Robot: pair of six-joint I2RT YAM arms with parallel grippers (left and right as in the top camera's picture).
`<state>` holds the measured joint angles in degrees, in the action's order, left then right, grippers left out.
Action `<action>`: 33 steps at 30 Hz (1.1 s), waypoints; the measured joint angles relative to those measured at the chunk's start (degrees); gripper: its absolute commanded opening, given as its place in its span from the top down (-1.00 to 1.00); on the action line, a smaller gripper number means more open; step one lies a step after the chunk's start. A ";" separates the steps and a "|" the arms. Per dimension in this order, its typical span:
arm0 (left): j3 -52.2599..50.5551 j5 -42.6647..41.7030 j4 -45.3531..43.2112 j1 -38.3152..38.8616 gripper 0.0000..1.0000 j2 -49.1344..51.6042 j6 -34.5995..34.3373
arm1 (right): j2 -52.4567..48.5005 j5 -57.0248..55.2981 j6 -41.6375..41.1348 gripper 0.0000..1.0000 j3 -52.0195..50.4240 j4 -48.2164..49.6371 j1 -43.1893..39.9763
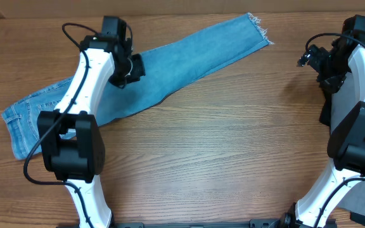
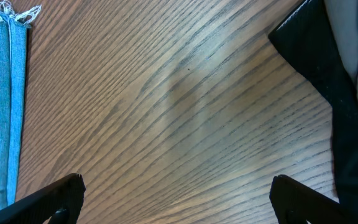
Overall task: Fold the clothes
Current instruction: 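Slide the left gripper left along the upper edge toward the waist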
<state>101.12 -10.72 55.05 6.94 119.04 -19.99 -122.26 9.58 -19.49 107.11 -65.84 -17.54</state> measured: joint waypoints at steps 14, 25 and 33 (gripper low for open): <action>0.52 0.09 -7.39 10.43 0.92 12.31 -4.11 | 0.00 0.02 0.02 -1.00 0.00 0.07 0.00; 2.93 1.11 -6.60 10.62 0.92 12.48 -4.13 | 0.00 0.00 0.00 -1.00 0.00 0.07 0.00; 6.38 10.29 -0.13 8.83 0.92 -0.22 -4.61 | 0.00 0.02 0.00 -1.00 0.00 0.04 0.00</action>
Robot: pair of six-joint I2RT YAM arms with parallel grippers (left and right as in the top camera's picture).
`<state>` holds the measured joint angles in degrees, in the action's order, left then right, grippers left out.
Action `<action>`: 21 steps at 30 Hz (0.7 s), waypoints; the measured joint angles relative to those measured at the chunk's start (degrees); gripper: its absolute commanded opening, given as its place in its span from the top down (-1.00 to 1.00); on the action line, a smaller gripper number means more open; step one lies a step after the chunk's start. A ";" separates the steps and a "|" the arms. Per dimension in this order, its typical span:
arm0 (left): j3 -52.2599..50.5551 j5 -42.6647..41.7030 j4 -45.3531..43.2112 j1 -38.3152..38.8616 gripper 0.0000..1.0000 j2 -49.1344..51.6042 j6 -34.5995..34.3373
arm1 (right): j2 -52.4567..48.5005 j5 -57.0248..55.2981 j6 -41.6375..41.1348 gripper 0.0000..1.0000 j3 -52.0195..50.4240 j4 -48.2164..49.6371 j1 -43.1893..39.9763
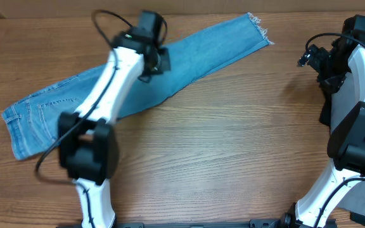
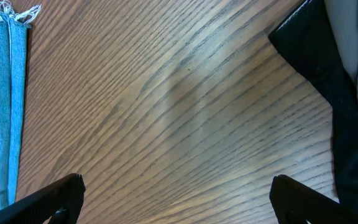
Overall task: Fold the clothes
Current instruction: 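Slide the left gripper left along the upper edge toward the waist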
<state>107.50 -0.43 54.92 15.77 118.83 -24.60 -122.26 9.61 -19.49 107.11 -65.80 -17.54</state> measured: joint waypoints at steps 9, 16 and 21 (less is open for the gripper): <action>1.01 8.02 10.84 -11.65 0.91 -4.79 -0.59 | 0.00 -0.02 0.02 -1.00 0.00 0.02 0.00; 0.52 9.09 13.25 -17.70 0.88 -2.80 -0.59 | 0.00 0.00 0.00 -1.00 0.00 0.02 0.00; 0.50 9.29 13.81 -18.93 0.67 1.81 -0.66 | 0.00 -0.02 0.00 -1.00 0.00 -0.02 0.00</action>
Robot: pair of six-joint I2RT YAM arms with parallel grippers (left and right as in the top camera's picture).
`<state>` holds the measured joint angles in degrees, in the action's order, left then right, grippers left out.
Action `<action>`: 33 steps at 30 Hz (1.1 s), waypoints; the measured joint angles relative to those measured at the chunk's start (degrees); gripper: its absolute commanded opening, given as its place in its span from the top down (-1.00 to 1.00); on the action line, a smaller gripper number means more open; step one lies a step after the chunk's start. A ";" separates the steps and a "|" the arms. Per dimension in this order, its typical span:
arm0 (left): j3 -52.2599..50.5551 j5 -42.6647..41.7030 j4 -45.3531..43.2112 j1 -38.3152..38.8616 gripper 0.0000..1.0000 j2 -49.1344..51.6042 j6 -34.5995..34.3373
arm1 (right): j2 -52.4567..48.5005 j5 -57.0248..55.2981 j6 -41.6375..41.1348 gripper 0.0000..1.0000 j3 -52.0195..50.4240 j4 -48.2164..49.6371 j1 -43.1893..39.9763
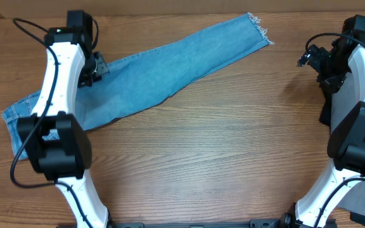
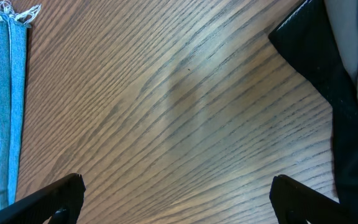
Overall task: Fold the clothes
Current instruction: 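Slide the left gripper left along the upper edge toward the waist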
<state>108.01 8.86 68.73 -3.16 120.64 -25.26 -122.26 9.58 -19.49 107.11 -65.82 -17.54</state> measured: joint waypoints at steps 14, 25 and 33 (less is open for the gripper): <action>-0.79 -0.76 1.38 -3.85 0.92 13.09 -0.07 | 0.00 -0.02 0.00 -1.00 0.00 0.02 0.00; 2.23 -6.71 2.62 -4.02 0.73 0.26 0.28 | 0.00 0.00 -0.02 -1.00 0.00 0.02 0.00; 4.13 -4.35 7.72 -4.02 -1.00 -11.82 0.26 | 0.00 -0.02 -0.02 -1.00 0.00 0.04 0.00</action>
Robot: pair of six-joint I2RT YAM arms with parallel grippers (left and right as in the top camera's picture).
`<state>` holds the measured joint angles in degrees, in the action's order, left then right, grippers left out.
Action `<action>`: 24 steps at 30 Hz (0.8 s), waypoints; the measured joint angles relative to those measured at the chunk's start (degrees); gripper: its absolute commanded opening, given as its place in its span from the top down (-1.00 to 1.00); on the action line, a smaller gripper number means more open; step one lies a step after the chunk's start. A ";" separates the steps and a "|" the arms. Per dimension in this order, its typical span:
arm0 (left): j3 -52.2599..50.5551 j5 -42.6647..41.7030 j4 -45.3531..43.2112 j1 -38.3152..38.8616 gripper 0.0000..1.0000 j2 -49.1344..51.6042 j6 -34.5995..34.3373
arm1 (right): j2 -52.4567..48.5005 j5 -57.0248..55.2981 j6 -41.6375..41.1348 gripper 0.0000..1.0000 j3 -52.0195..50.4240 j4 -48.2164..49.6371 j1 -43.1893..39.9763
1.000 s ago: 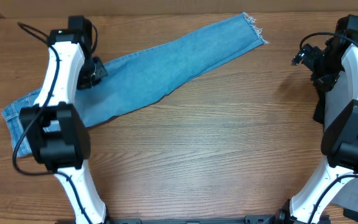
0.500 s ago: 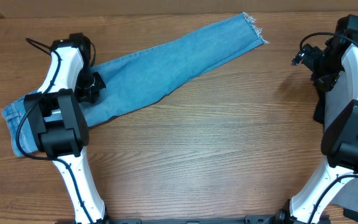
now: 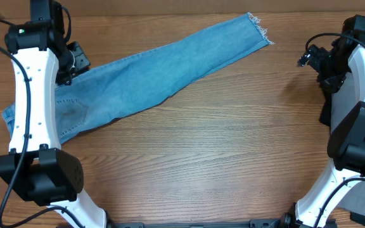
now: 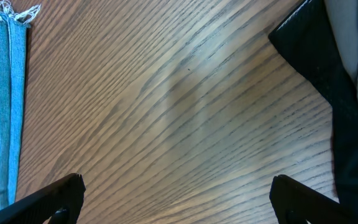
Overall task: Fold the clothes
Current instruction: 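Slide the left gripper left along the upper edge toward the waist, then move the right gripper to the frayed hem corner at upper right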
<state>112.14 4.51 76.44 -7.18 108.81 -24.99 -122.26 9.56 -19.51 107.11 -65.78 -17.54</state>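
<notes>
Blue jeans (image 3: 163,66) lie flat, folded lengthwise and slanting across the wooden table, with the waist at the left (image 3: 68,117) and the frayed hem (image 3: 258,28) at the far right. My left gripper (image 3: 75,62) hangs over the jeans' upper left edge near the hip; its jaws do not show clearly from above. The left arm hides part of the waist. My right gripper (image 4: 178,185) is open over bare wood at the far right of the table, well clear of the cloth. The frayed hem (image 4: 5,12) shows at the left edge of its view.
Bare wooden table (image 3: 220,145) spreads in front of the jeans. A black and grey part (image 4: 334,87) at the table's right side fills the right edge of the right wrist view. Both arm bases stand at the near edge.
My left gripper has moved further left, from above the thigh part of the jeans to their upper left edge. The jeans and the right arm have not changed.
My left gripper was first over the middle of the trouser leg, then a little further right along it. After that it was back over the thigh, and now it is at the hip edge. The jeans lie as before and the right gripper stayed open in place.
</notes>
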 measured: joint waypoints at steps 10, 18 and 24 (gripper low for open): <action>-0.02 0.00 2.43 0.00 -1.00 0.13 -0.13 | 0.00 0.02 0.00 -1.00 0.00 4.13 0.00; -0.02 0.00 2.43 0.00 -1.00 0.15 -0.13 | 0.00 0.00 0.00 -1.00 0.00 8.24 0.00; -0.02 0.00 2.43 0.00 -1.00 0.15 -0.13 | 0.00 1.05 0.00 -1.00 0.00 8.31 0.00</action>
<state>112.12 4.51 78.87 -7.18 108.97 -25.12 -122.26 10.61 -19.51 107.11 -57.47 -17.54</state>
